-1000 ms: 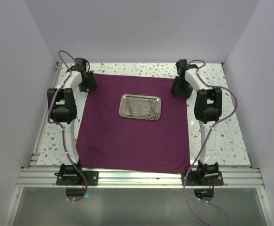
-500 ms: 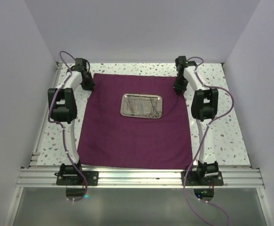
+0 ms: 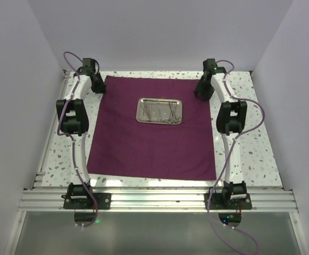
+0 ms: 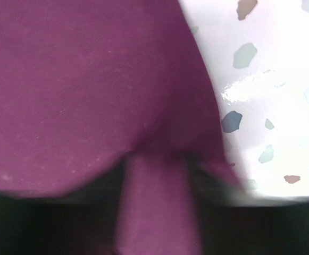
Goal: Open and lay out the surgical kit
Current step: Open the surgical kit at the center of the board, then pick up the medical item from the container.
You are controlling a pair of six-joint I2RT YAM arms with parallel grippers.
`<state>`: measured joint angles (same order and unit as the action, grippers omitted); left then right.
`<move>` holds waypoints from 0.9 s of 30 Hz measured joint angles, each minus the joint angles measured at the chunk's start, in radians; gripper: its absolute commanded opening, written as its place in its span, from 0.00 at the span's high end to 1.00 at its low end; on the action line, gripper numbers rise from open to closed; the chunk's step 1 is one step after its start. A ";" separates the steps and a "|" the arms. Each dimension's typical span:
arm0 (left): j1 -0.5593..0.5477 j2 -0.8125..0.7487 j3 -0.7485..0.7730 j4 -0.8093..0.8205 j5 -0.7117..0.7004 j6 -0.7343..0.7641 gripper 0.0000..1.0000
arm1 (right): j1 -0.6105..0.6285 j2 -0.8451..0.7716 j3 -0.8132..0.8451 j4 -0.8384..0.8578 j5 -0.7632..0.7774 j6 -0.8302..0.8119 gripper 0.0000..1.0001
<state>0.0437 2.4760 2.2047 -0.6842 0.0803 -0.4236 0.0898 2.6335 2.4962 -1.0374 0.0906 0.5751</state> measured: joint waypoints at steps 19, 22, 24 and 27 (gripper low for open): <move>0.032 -0.557 -0.645 0.116 -0.004 -0.056 0.00 | 0.088 -0.394 -0.315 0.113 0.030 -0.039 0.23; 0.027 -0.657 -0.757 0.138 0.003 -0.066 0.00 | 0.178 -0.453 -0.351 0.128 0.022 -0.048 0.36; 0.018 -0.705 -0.825 0.150 0.012 -0.071 0.00 | 0.232 -0.460 -0.372 0.136 0.016 -0.051 0.45; -0.006 -0.758 -0.908 0.152 0.024 -0.074 0.00 | 0.271 -0.441 -0.399 0.127 0.007 -0.053 0.50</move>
<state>0.0380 1.7176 1.2972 -0.5323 0.1040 -0.4976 0.3611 2.1929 2.0972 -0.9104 0.0978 0.5217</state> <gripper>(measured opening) 0.995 0.532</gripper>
